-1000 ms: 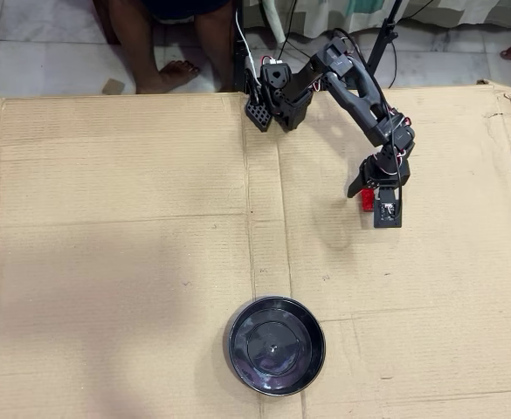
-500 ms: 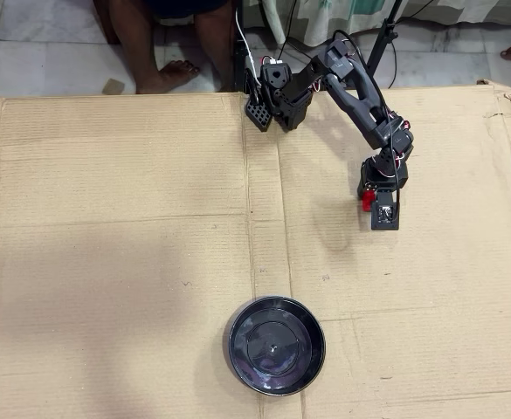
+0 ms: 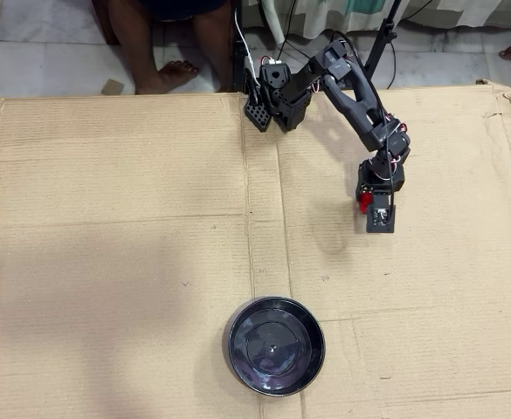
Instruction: Grasp a lego block and put it in the bin.
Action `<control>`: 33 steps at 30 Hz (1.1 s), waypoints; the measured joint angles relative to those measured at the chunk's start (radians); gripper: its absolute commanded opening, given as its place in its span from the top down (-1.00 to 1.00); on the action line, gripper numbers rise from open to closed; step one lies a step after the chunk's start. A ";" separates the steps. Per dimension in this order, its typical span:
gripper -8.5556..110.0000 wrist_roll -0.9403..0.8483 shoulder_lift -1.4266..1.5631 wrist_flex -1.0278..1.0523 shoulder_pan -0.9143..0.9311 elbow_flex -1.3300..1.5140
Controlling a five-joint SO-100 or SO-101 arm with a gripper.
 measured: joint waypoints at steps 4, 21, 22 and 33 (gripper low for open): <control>0.85 0.000 0.043 0.000 0.041 0.000; 0.85 0.000 0.051 0.000 0.310 -0.407; 0.85 0.000 0.031 0.000 0.324 -0.437; 0.85 0.000 -0.164 0.000 0.476 -0.746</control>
